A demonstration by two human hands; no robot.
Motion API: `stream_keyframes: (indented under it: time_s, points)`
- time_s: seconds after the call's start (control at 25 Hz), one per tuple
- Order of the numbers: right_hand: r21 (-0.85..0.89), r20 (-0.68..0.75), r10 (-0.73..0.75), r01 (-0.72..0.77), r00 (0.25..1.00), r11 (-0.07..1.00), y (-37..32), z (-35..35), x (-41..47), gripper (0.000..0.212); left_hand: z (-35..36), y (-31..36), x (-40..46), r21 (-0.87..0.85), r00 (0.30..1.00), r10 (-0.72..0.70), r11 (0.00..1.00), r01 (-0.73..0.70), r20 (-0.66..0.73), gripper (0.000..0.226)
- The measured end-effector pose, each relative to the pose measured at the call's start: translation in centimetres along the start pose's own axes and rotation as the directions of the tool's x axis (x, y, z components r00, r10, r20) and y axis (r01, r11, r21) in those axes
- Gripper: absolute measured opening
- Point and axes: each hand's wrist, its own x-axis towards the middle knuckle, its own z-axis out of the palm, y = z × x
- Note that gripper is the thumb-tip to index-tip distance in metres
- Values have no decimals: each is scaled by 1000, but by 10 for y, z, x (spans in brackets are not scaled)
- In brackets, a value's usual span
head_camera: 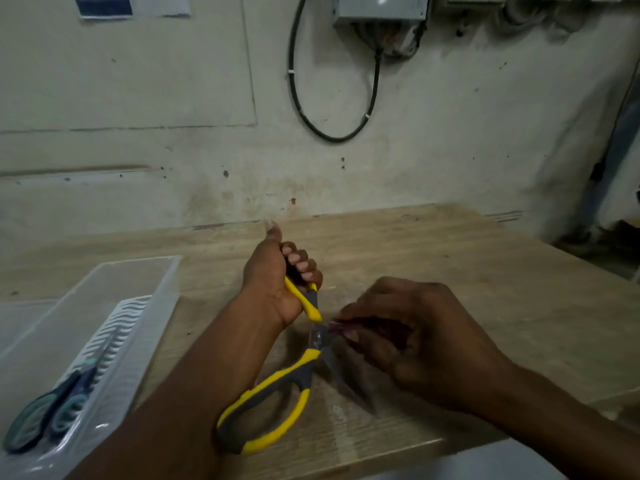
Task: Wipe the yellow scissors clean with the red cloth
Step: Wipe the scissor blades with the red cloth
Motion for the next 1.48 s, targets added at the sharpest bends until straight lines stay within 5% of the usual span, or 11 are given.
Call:
stream_keyframes:
  time_s: [0.32,0.52,0.84,1.0,1.2,1.48]
  points:
    - [-277,117,-24,56,993,959,-8,29,-15,44,-13,-10,16,-7,998,33,999,-33,58,88]
    - [-228,155,59,-23,986,973,-2,-3,-30,39,-8,-5,11,-38,995,63,997,-60,73,80]
    - [-258,-14,-74,68,997,964,-1,36,-16,31,-4,-7,4,-23,994,86,996,-84,64,74]
    - [-109,-203,94,-118,975,987,12,27,-8,22,-3,-6,5,-15,993,90,996,-89,80,78]
    - [44,-221,76,-68,972,997,-3,29,-4,19,-3,-6,6,-7,994,98,995,-98,57,69]
    - [-298,-55,72,-85,996,951,-13,38,-15,32,-6,-5,7,4,993,92,996,-93,79,79]
